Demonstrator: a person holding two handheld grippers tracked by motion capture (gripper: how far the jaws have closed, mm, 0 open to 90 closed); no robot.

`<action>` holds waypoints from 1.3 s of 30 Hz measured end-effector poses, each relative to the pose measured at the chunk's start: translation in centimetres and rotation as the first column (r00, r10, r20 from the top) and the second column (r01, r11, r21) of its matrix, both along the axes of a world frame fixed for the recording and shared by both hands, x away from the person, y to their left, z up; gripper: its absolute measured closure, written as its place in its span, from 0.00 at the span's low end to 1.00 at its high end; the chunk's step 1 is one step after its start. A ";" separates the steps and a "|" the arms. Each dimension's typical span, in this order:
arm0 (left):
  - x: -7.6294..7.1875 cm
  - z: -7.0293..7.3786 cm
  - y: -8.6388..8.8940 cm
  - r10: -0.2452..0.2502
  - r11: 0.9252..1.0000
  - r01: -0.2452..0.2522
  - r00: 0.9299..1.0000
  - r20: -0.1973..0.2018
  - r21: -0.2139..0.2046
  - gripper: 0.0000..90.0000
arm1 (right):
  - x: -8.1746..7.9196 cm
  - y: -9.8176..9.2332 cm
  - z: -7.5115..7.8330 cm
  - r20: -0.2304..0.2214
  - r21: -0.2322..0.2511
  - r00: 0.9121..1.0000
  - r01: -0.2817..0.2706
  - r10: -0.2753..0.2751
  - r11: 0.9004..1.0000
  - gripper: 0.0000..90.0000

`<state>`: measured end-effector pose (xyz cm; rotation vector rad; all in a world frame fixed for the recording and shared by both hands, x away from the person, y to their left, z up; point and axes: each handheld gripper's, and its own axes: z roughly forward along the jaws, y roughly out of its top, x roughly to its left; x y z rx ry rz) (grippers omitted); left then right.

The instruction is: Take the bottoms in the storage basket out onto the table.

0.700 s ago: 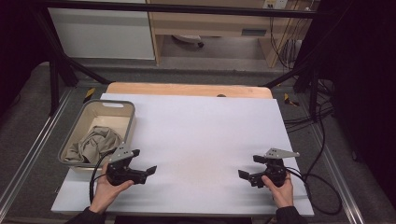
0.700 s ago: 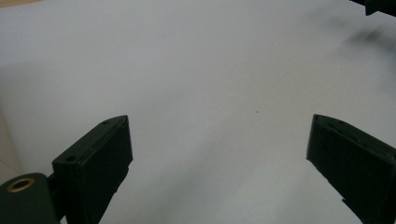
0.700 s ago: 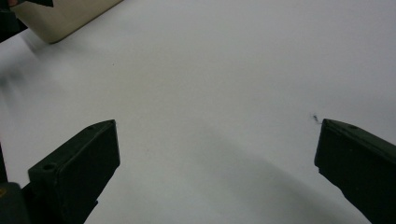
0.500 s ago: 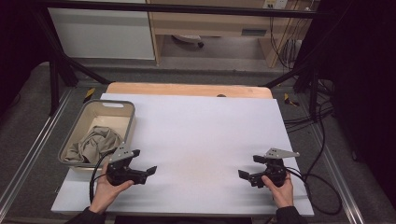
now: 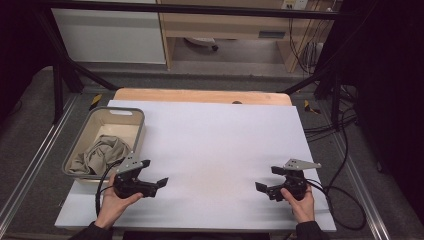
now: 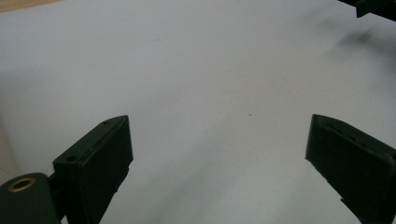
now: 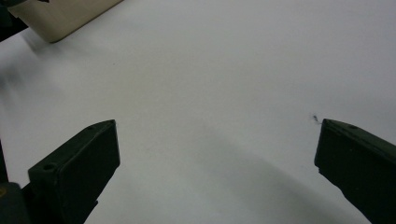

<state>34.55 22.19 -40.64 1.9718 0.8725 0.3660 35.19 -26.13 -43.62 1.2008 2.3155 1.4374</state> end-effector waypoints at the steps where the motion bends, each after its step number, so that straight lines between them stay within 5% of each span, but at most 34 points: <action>1: 0.0 0.0 0.0 0.000 1.000 0.000 1.000 0.000 0.000 0.08 | 0.0 0.0 0.0 0.001 0.001 1.000 0.001 -0.001 1.000 0.01; 39: -0.3 1.7 1.4 0.013 1.000 -0.013 1.000 0.008 0.013 0.06 | 0.0 0.1 -0.1 -0.002 -0.010 1.000 -0.009 0.009 1.000 0.01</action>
